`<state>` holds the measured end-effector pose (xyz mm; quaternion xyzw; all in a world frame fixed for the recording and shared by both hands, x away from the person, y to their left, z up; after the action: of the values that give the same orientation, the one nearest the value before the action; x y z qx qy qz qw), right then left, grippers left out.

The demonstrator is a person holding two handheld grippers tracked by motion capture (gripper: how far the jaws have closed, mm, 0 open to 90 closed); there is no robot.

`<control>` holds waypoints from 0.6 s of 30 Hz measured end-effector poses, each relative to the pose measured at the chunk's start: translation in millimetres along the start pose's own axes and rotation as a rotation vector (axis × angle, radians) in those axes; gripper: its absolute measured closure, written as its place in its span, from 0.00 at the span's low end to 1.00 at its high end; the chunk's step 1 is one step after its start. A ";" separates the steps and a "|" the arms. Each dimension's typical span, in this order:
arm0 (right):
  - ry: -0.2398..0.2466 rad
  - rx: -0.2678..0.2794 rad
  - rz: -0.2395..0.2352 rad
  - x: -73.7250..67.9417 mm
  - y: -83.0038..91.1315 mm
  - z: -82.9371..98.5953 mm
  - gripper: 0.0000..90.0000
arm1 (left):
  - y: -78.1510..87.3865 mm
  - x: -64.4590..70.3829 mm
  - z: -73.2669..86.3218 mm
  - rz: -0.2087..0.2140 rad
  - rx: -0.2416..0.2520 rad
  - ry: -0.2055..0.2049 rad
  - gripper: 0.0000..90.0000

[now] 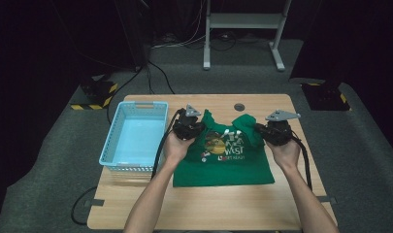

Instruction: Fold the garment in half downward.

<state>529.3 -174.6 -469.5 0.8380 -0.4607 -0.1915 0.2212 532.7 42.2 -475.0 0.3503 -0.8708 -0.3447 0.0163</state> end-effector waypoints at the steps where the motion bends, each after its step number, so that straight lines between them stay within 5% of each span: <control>1: 0.000 -0.002 -0.001 -0.7 0.3 0.6 0.98 | 0.5 0.6 0.7 0.001 0.001 0.002 0.94; 18: 0.016 -0.001 -0.006 -9.8 7.5 11.6 0.98 | 9.2 13.9 11.8 0.008 0.030 0.012 0.94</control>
<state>513.1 -172.0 -473.9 0.8407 -0.4564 -0.1854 0.2248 513.6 45.3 -481.4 0.3493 -0.8770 -0.3294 0.0177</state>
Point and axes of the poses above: each handheld gripper's, and its own axes: y roughly backward along the jaws, z roughly out of its underside, x roughly to its right, the point moved 10 cm from there along -y, roughly forward along the jaws, and after that the axes turned 14 degrees about -y, right-handed, at the moved point
